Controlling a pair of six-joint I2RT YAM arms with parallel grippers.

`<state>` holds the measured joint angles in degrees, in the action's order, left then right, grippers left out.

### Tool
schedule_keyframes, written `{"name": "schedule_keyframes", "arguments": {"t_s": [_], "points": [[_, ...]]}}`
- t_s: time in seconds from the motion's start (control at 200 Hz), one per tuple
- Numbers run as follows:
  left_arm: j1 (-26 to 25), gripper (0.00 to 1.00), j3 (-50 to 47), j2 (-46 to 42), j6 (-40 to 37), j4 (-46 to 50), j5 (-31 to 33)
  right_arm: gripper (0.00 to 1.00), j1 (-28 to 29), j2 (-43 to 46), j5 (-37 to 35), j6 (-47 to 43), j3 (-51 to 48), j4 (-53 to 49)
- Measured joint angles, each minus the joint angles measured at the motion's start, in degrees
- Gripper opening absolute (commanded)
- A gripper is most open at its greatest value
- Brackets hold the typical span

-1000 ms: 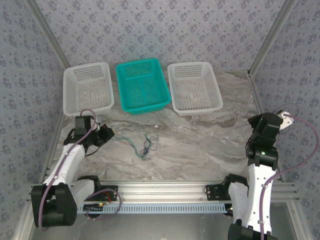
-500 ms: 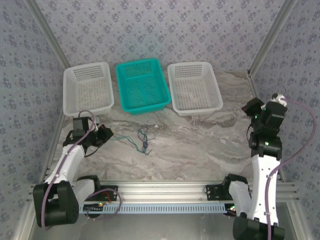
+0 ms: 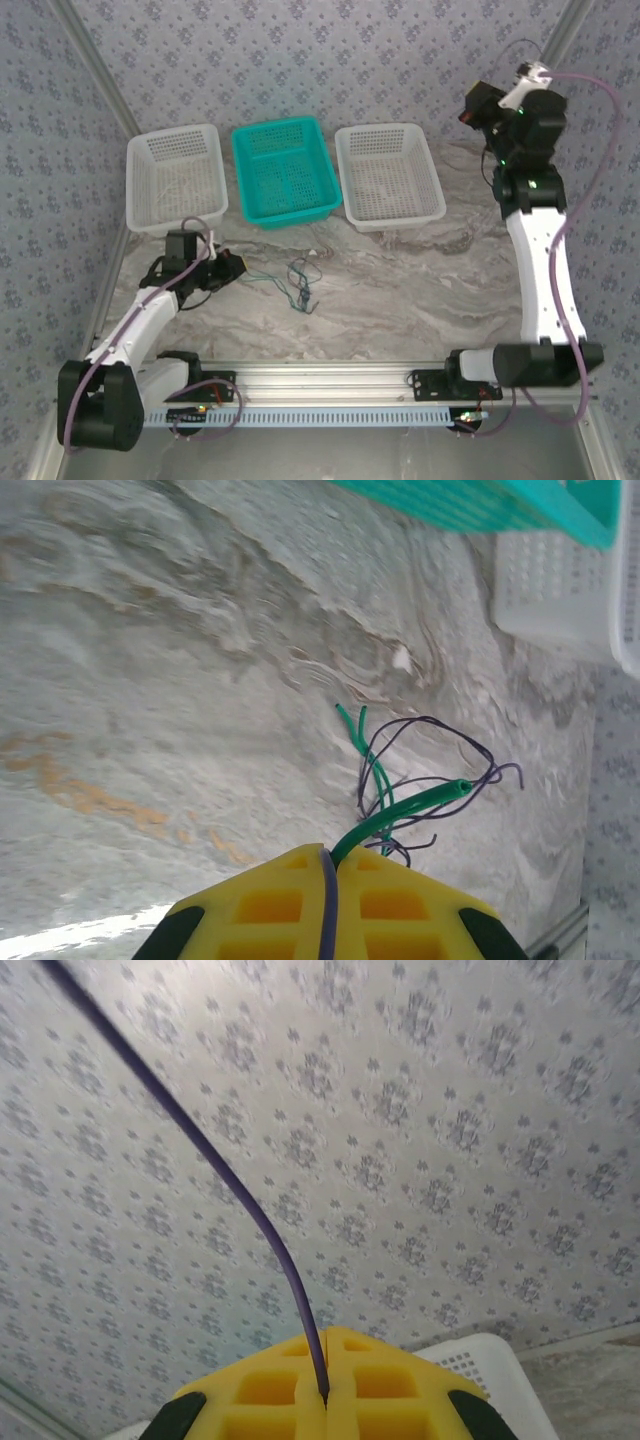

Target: Untangle the cables

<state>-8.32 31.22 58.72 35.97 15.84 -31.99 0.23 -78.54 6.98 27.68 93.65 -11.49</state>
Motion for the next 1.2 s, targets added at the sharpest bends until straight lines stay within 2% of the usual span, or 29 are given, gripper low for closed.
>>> {"name": "schedule_keyframes", "arguments": {"t_s": [0.2,0.39,0.41,0.485,0.54,0.605,0.67,0.755,0.829,0.934,1.039,1.124,1.199], "points": [[-6.69,0.0,4.68,-0.04,-2.47,-0.46,1.31,0.0,2.08,-12.04,1.25,-1.7,0.15,1.64],[-9.25,0.0,6.23,0.07,-3.67,-0.96,2.05,0.04,6.12,-22.4,1.46,-6.4,0.13,2.34],[-9.44,0.0,6.58,0.26,-3.96,-0.85,2.14,0.08,6.51,-23.65,1.44,-6.82,0.13,2.23],[-10.12,0.0,8.22,1.09,-4.87,-0.55,2.56,0.36,7.67,-27.61,1.55,-7.69,0.15,1.18],[-10.58,0.0,9.62,1.6,-5.57,-0.22,2.95,0.51,8.13,-29.9,1.68,-8.04,0.15,-0.5],[-10.97,0.0,11.3,1.81,-6.58,0.42,3.3,0.63,8.31,-31.56,1.66,-8.02,0.17,-3.39],[-11.34,0.0,12.63,1.81,-7.72,0.87,3.5,0.69,8.28,-31.71,1.4,-8.22,0.2,-5.9],[-11.72,0.0,14.43,2.14,-9.66,1.57,3.96,0.77,8.28,-29.62,0.5,-8.13,0.15,-7.87],[-12.07,0.0,17.05,3.54,-11.56,2.89,4.35,0.77,8.52,-24.96,-0.15,-8.2,-1.2,-8.35],[-13.33,0.0,22.47,7.37,-15.45,5.01,4.44,0.72,9.79,-13.77,0.13,-8.2,-6.34,-8.24],[-15.39,0.0,26.88,10.64,-19.23,6.1,4.35,0.65,12.57,-0.68,5.51,-8.46,-13.73,-6.05],[-16.48,0.0,28.72,12.79,-20.96,6.08,3.93,0.61,16.7,7.65,10.54,-8.09,-20.87,-3.19],[-16.96,0.0,29.18,14.51,-21.62,5.64,3.06,0.58,21.79,11.63,13.16,-7.5,-27.82,-0.15]]}}
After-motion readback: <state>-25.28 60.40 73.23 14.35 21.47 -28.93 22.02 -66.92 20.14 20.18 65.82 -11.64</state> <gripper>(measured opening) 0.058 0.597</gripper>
